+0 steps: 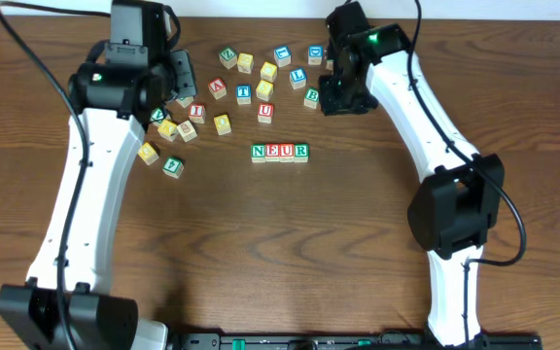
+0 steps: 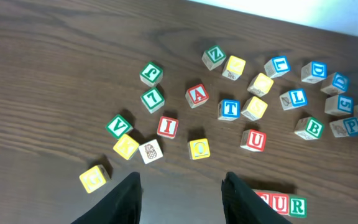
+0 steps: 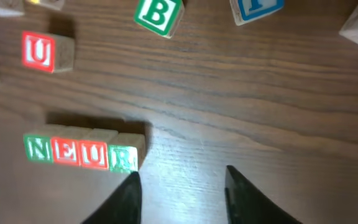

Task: Spell out NEURIPS
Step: 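Raise the right gripper and move it to the upper right blocks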

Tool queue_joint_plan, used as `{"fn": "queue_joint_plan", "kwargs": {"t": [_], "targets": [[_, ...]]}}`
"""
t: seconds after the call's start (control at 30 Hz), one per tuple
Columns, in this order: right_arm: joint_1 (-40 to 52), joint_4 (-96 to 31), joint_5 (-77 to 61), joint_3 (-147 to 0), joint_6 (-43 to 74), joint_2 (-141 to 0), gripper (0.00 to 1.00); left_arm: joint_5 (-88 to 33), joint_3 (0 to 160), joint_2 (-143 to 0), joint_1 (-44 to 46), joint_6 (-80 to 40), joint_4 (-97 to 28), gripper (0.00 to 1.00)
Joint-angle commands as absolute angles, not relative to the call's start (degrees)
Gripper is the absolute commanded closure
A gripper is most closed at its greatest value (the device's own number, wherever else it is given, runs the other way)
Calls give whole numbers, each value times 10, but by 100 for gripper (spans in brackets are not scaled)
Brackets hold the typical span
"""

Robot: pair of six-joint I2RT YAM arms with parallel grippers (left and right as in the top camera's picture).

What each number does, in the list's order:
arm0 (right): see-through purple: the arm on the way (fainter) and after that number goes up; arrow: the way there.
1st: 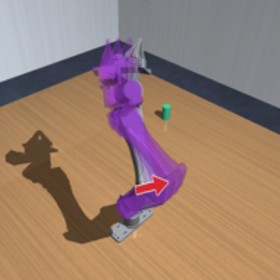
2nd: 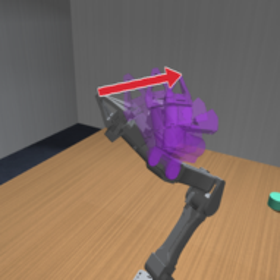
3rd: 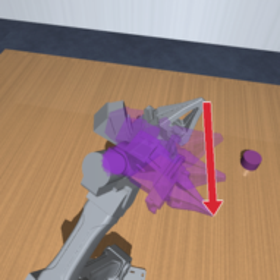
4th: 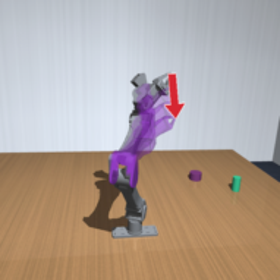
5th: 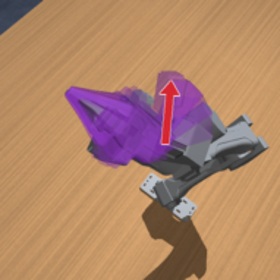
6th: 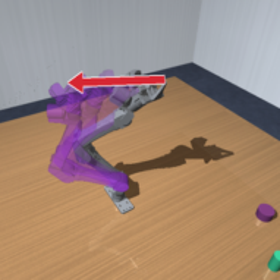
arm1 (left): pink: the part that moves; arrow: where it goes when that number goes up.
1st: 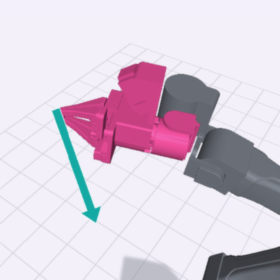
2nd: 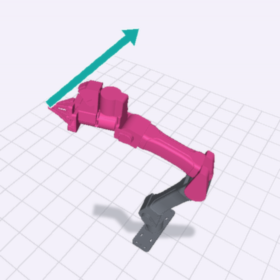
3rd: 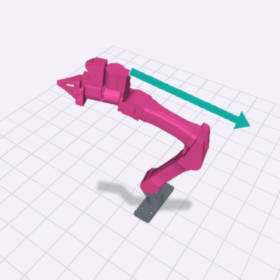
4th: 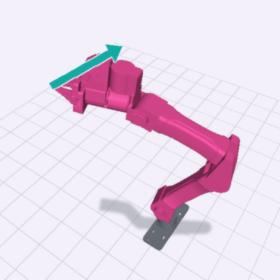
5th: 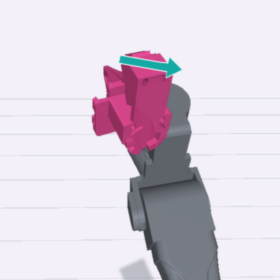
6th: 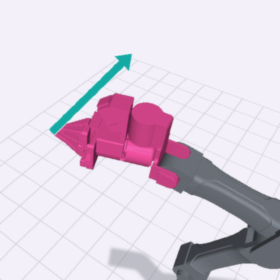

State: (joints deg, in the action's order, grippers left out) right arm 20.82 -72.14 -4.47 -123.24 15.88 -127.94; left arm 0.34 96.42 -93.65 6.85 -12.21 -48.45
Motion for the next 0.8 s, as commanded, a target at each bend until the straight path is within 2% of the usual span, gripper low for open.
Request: {"fn": "queue_joint_plan", "kwargs": {"t": [0.0,0.33,0.77], "targets": [[204,-730,-51,-1254,140,-1236,55,6,979,-906,68,-141,-500,58],[204,-783,-54,-1256,141,-1184,43,4,979,-868,68,-147,-580,59],[208,-793,-61,-1255,141,-1181,37,4,978,-868,68,-147,-627,58]]}}
